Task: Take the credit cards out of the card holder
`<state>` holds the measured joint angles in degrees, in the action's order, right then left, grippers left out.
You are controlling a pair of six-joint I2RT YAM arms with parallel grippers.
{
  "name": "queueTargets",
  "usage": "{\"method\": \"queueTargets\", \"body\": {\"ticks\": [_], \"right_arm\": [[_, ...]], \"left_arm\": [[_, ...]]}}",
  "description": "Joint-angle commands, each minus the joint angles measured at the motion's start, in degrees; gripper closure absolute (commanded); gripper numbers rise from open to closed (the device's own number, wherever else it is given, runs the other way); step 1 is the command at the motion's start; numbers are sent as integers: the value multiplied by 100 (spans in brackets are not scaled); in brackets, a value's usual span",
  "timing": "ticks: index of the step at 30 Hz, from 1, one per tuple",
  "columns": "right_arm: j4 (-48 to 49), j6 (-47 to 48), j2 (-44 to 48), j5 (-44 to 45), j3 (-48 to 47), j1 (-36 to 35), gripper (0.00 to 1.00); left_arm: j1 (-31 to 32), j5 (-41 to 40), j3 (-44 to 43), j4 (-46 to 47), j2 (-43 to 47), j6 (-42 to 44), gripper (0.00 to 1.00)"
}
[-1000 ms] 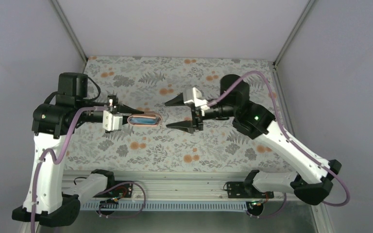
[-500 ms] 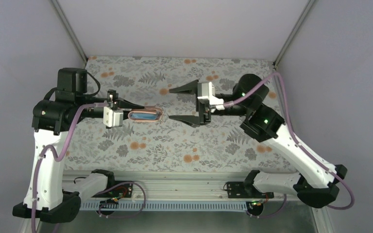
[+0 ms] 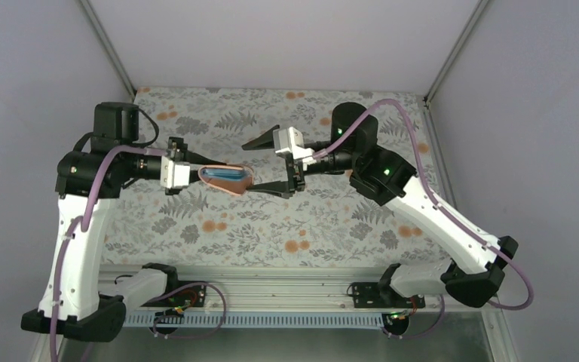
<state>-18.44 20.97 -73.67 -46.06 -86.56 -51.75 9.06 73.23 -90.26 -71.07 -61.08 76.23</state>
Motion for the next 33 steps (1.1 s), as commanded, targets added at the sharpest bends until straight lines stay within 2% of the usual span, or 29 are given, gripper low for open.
{"method": "queueTargets", "body": {"ticks": [1, 4, 8, 12, 14, 15, 17, 18, 19, 22, 23, 24, 25, 27, 30, 31, 33], "right_arm": [[-27, -189, -314, 151, -378, -78, 21], [115, -445, -462, 330, -556, -129, 27], [305, -609, -472, 420, -596, -158, 42], [151, -502, -577, 466, -645, -207, 50], [-42, -440, -673, 421, -683, -218, 65], [-120, -391, -703, 352, -694, -215, 75], [-197, -364, -638, 380, -565, -180, 95], [-168, -434, -518, 405, -426, -103, 96], [-90, -577, -436, 407, -287, 15, 96], [142, -1316, -174, 346, -66, 417, 96], [143, -1441, -140, 429, -70, 461, 96], [103, -1717, -139, 642, -102, 485, 96], [54, -2009, -150, 1016, -163, 483, 96], [-210, -2685, -213, 2301, -321, 484, 96], [-1003, -3760, -497, 4607, -612, 490, 96], [-951, -3962, -560, 5054, -514, 490, 96], [-485, -4259, -572, 5389, 52, 490, 96]], "left_arm": [[55, 401, -211, 31, -131, 11, 98], [105, 263, -152, 13, -72, -15, 98], [140, 212, -106, -83, -9, -2, 98], [148, 205, -148, -24, -82, -116, 98], [154, 176, -143, -15, -171, -217, 98], [149, 173, -117, 46, -208, -403, 98], [148, 304, 44, 626, -193, -1510, 98], [153, 366, 216, 1032, -110, -2214, 97], [149, 376, 409, 1398, 28, -2737, 92], [144, 111, 955, 2345, 411, -3998, 37], [148, -156, 1099, 2694, 471, -4587, 21], [150, -556, 1250, 3058, 540, -5252, 9], [149, -1177, 1429, 3376, 591, -5906, 1], [132, -2325, 1711, 3464, 624, -6770, 0], [156, -2401, 2050, 3432, 675, -6936, 0], [184, -2394, 2155, 3486, 667, -7061, 0], [209, -2747, 2390, 3640, 589, -7435, 0]]}}
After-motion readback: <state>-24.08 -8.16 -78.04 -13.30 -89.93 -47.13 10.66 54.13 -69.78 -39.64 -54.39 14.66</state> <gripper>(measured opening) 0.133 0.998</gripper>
